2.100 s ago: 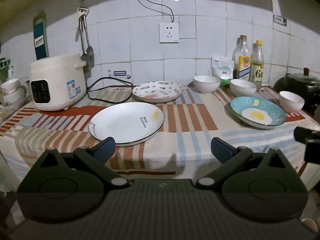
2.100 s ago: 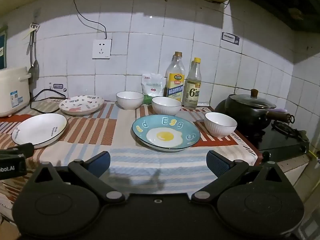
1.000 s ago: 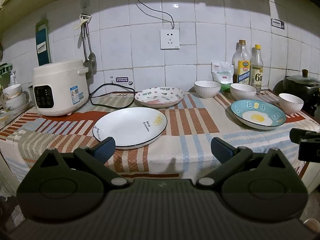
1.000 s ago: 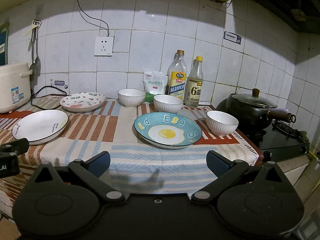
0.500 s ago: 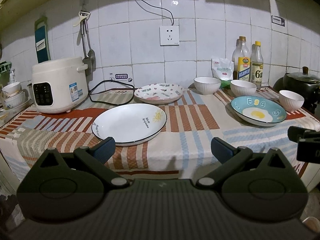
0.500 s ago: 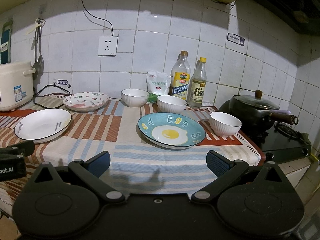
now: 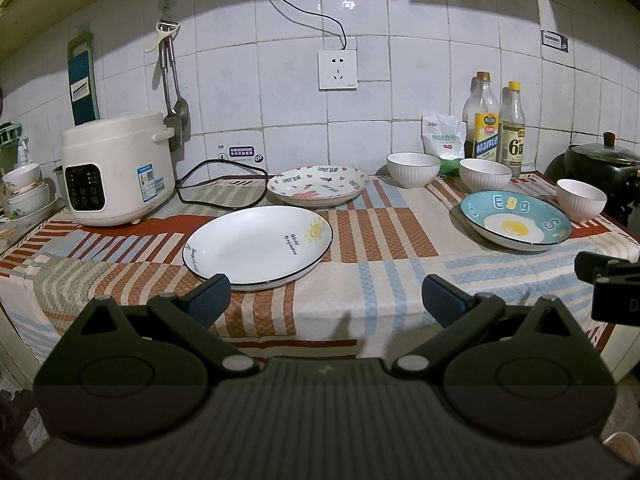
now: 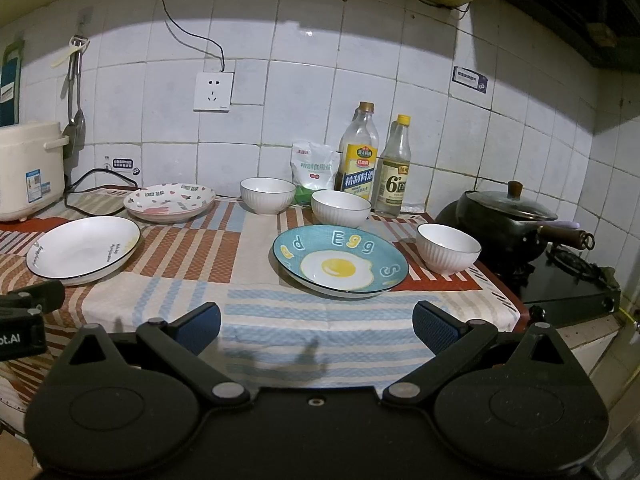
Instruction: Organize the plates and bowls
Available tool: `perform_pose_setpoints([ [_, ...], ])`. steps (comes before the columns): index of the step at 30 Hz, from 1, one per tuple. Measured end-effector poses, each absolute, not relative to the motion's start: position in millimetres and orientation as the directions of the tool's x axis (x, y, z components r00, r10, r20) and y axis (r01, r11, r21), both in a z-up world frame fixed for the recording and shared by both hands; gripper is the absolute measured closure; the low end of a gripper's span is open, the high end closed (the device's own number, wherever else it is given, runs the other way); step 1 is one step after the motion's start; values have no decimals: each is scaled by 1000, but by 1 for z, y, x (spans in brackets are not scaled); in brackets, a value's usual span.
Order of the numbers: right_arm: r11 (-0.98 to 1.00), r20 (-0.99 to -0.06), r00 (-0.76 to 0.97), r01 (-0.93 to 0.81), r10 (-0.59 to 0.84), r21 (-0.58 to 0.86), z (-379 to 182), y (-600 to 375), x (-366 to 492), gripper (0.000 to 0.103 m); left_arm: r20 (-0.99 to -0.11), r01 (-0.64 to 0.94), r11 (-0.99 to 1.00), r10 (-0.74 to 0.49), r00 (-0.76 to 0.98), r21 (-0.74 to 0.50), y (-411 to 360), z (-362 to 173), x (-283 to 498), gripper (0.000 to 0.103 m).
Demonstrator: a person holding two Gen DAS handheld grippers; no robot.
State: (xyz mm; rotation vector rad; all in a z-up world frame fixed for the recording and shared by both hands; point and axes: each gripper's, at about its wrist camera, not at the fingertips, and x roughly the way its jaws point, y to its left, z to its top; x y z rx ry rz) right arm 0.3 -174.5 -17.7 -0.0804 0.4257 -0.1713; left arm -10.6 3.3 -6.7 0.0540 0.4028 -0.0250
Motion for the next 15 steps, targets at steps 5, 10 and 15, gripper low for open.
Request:
perform_pose_setpoints([
  [5, 982, -401, 898, 147, -182, -116, -17, -174, 0, 0, -395, 36, 998, -15, 919, 47, 2, -7, -11, 0],
  [10, 982, -401, 898, 147, -182, -116, -17, -174, 0, 0, -403, 54, 998, -33, 915, 42, -1, -10, -12, 0],
  [15, 982, -401, 898, 148, -182, -117, -18, -174, 0, 0, -411, 65, 997, -43, 911, 40, 2, -9, -12, 0],
])
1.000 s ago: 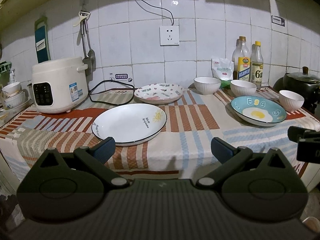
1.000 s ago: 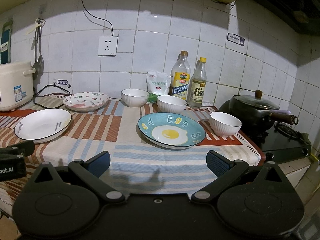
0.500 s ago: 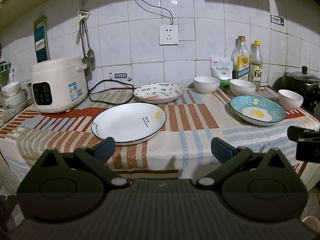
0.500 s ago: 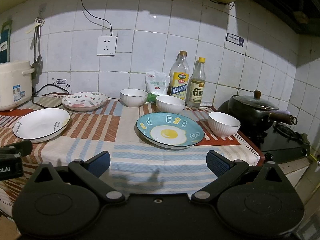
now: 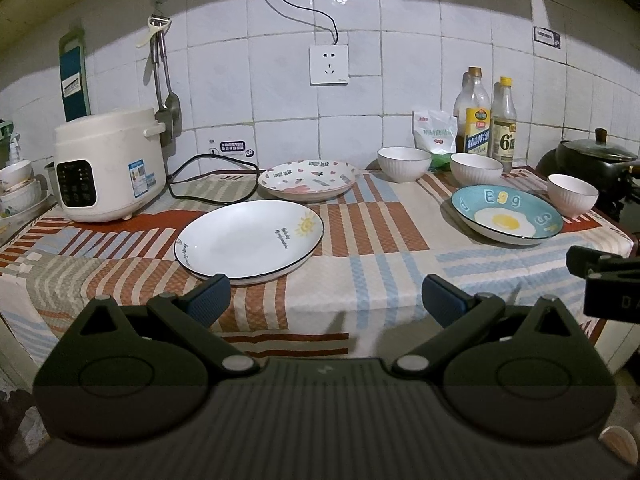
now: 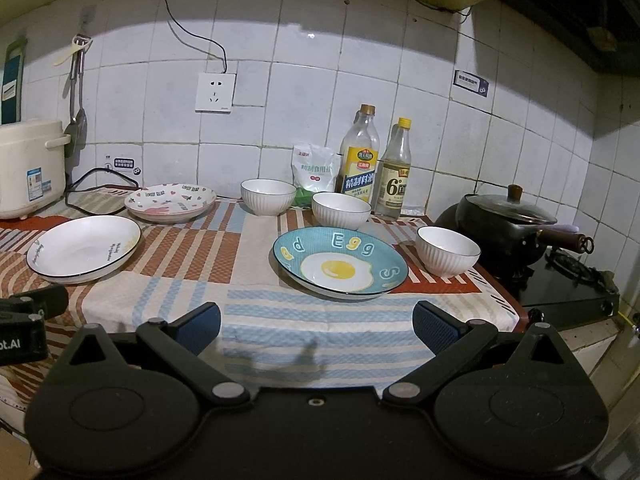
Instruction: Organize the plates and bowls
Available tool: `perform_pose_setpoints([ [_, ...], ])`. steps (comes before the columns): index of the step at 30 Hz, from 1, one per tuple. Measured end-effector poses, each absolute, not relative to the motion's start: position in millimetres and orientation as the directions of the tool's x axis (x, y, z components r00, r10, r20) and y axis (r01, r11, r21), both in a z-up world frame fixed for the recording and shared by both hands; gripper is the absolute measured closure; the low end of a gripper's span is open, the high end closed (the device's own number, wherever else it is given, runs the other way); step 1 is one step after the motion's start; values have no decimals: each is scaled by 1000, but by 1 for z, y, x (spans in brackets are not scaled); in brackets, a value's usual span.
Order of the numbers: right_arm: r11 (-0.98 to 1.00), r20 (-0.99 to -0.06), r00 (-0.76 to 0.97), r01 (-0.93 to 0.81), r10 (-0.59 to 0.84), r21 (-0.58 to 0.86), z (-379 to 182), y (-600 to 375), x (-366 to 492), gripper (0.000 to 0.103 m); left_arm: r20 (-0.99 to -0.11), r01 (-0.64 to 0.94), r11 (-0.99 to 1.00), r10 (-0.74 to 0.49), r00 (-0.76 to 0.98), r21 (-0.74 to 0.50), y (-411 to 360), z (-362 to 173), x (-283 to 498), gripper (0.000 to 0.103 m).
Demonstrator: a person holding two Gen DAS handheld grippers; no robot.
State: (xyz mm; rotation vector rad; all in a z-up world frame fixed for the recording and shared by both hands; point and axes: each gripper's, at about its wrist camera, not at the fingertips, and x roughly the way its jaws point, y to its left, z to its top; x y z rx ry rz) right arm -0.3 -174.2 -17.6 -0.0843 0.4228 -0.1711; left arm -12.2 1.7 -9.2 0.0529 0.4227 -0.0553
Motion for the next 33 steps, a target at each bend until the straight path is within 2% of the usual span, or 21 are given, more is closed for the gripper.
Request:
perform_pose_setpoints([
  [33, 983, -375, 914, 110, -157, -144, -13, -164, -4, 0, -424, 86, 996, -68, 903, 25, 14, -8, -13, 0],
])
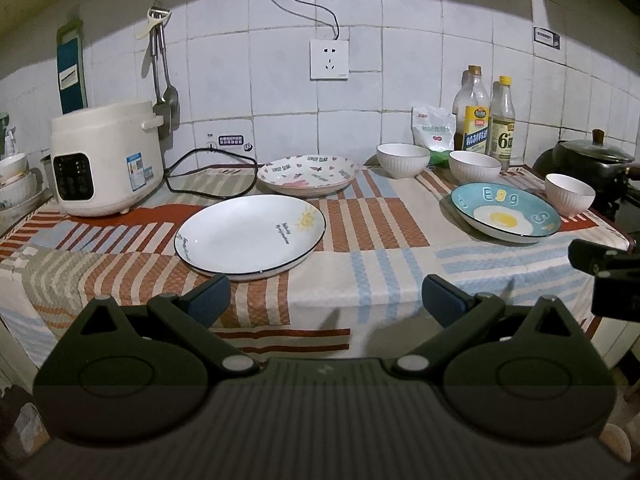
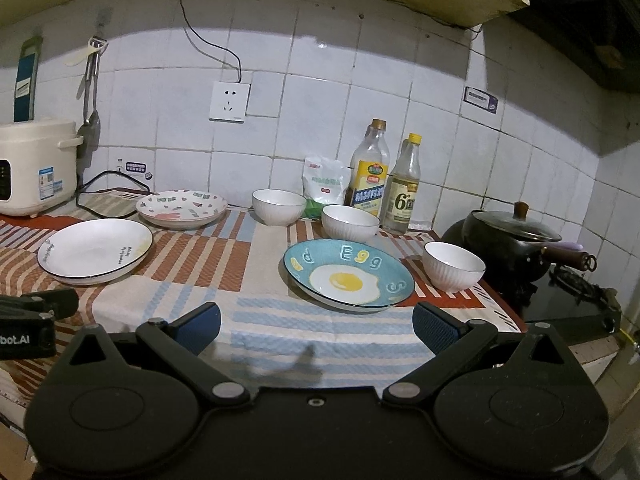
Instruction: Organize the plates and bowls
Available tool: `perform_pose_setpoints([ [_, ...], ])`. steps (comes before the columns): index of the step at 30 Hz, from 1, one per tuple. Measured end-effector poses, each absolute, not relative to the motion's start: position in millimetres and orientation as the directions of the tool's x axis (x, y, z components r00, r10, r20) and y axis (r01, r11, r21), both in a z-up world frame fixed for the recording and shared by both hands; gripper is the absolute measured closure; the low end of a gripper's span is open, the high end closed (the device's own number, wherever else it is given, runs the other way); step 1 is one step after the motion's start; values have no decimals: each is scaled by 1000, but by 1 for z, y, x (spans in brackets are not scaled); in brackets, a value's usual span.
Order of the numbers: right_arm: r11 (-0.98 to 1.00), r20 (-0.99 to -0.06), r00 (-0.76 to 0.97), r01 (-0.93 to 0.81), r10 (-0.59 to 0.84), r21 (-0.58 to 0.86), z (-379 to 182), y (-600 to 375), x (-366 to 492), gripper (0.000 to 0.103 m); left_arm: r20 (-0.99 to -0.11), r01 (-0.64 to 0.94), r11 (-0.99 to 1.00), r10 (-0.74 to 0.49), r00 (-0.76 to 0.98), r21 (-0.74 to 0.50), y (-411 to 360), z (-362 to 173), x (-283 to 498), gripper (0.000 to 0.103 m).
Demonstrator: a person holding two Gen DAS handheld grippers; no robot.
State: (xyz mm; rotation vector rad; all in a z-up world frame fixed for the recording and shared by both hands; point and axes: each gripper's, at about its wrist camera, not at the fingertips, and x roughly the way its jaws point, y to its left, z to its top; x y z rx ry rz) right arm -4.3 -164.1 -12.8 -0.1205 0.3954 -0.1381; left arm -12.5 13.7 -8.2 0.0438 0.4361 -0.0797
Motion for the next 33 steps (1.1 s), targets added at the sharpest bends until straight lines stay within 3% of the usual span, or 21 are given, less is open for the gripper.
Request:
perform_pose_setpoints([
  [5, 997, -411, 910, 33, -58, -67, -14, -167, 0, 0, -393, 135, 990, -111, 913, 35, 20, -1, -20, 0],
  [12, 997, -414, 910, -43, 13, -64, -15, -153, 13, 0, -401, 133, 991, -120, 908, 6, 37, 3, -11, 0],
  [19, 981, -305, 942, -172, 140, -84, -5, -139, 33, 0, -417, 65, 997, -47, 908, 28, 77, 17, 12, 0],
  [26, 929, -345, 875, -370, 339, -26, 2, -119, 66, 0, -448, 42, 997, -10, 894, 62, 118, 31, 45, 0],
  [31, 888, -406, 815, -460, 414, -17, -5, -93, 98, 1, -534, 117, 993, -111, 838, -22, 139, 32, 82, 3],
  [33, 878, -434, 792, -479, 429, -5, -11, -85, 113, 7, -543, 119, 993, -109, 833, -18, 142, 28, 96, 4],
])
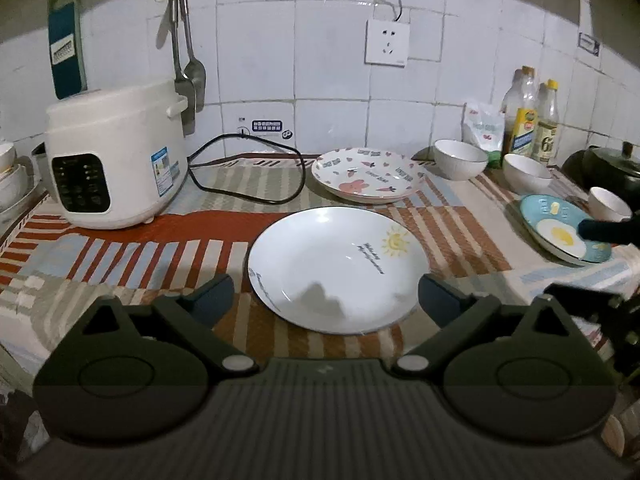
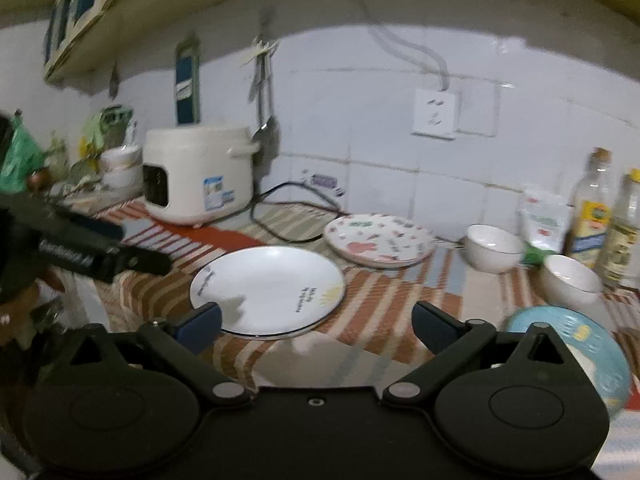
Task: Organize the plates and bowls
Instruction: 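Reach both tools to the white sun-print plate and grip its rim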
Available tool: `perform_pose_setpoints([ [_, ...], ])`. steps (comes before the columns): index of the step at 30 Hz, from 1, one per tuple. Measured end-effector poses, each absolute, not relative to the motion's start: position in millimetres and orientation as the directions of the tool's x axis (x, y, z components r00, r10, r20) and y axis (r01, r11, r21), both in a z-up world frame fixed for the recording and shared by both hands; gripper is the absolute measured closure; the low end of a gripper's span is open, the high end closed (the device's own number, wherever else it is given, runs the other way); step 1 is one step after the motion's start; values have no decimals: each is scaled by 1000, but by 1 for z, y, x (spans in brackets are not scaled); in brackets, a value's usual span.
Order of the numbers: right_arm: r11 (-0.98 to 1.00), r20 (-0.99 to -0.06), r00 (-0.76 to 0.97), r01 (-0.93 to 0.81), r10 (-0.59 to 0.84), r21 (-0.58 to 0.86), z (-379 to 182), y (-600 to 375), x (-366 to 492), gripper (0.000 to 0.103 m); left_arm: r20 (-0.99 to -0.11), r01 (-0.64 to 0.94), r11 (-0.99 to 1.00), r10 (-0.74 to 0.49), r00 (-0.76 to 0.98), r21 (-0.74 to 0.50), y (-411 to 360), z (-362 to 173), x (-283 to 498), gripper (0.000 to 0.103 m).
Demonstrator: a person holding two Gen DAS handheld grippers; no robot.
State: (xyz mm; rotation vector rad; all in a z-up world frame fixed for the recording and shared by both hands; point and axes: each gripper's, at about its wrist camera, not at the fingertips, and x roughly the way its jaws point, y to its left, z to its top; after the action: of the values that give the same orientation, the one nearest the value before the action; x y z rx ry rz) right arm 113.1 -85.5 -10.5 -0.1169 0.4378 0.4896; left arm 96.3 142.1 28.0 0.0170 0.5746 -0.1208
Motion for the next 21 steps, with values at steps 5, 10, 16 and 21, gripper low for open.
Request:
perform_pose_setpoints([
  [5, 852, -509, 709, -513, 489, 104, -34, -79, 161, 17, -580, 71, 997, -51, 813, 12, 150, 7, 138, 19],
  [10, 858, -570, 663, -488, 485, 161, -60, -73, 202, 31, -633, 26, 999, -46, 772, -40, 174, -20, 179, 40],
  [16, 852, -645, 579, -463, 498, 242, -83, -68, 250, 46, -695, 13, 999, -37, 718, -40, 193, -45, 222, 58],
  [21, 846, -659, 547, -448, 516, 291, -94, -62, 266, 53, -717, 50, 993, -110, 688, -104, 200, -60, 235, 75],
])
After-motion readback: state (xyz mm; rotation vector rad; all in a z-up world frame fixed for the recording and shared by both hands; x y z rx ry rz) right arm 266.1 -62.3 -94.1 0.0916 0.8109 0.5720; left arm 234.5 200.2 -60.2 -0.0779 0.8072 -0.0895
